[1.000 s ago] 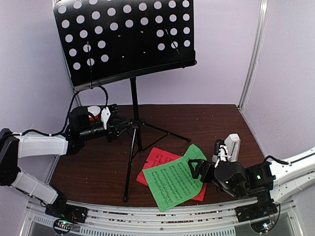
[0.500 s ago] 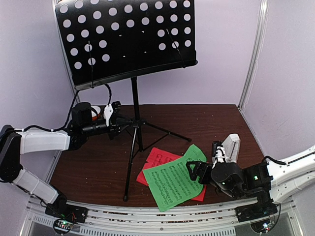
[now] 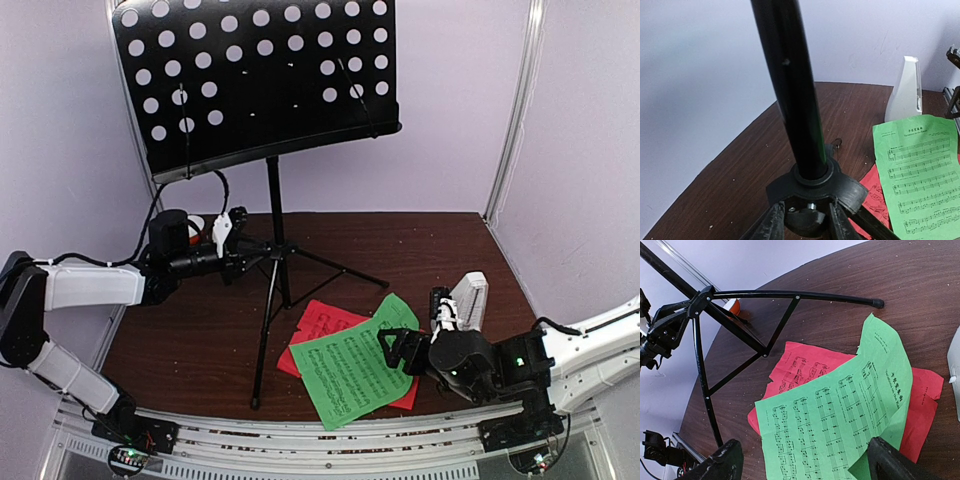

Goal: Pack up the instrument practice props

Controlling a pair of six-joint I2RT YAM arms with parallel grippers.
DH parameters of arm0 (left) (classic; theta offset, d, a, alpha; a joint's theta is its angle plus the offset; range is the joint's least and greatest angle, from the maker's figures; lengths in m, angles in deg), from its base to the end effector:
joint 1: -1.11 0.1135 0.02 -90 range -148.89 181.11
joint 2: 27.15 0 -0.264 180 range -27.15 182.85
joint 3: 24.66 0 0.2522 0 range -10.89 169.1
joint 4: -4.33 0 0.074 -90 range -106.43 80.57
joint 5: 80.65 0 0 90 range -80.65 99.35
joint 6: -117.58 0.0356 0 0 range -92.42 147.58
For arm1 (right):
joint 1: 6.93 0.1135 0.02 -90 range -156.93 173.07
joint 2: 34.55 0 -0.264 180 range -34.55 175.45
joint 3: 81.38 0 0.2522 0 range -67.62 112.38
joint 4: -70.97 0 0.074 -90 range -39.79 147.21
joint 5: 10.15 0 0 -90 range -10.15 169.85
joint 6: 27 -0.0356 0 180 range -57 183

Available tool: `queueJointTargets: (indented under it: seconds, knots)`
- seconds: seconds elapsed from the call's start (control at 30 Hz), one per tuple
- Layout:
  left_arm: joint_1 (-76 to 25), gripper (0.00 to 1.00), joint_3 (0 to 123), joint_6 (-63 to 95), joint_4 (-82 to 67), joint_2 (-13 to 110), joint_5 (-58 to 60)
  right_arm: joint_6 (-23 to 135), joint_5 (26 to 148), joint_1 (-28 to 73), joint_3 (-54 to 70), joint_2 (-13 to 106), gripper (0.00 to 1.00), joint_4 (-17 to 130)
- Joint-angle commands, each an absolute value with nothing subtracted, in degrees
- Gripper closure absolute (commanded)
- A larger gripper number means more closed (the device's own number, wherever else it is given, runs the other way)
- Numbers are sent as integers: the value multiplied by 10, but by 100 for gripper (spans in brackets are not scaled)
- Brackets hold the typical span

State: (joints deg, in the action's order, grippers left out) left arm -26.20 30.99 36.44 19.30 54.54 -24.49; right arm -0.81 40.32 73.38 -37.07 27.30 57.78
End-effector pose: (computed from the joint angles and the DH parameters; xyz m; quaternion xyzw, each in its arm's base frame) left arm 0.2664 -0.1599 0.2441 0.4051 0.6447 -0.3193 0.5642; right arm 0.0599 0.2161 0.2184 0.0481 0.8335 0.3522 0.4230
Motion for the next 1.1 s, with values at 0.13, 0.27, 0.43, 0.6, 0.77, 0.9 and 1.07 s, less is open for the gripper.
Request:
queueJointTargets:
  seconds: [0.13,0.27,0.43,0.6,0.77,0.9,1.07]
  knots:
    - [-259,86,326,285,218,560,-251,-7,406,732,-356,279,12,583]
    - [-259,90,350,197,175,553,-262,-2,405,732,-353,281,12,580]
    - [-259,91,402,82,58,536,-267,-2,411,732,-362,284,12,589]
    - [-258,88,452,-39,-45,544,-272,1,417,731,-365,295,12,594]
    - [-258,80,445,-82,-44,537,-266,1,427,732,-366,303,12,598]
    - [-258,48,438,-9,-25,505,-254,1,430,732,-368,298,12,595]
    - [-258,32,414,127,11,469,-232,5,425,731,-366,296,12,596]
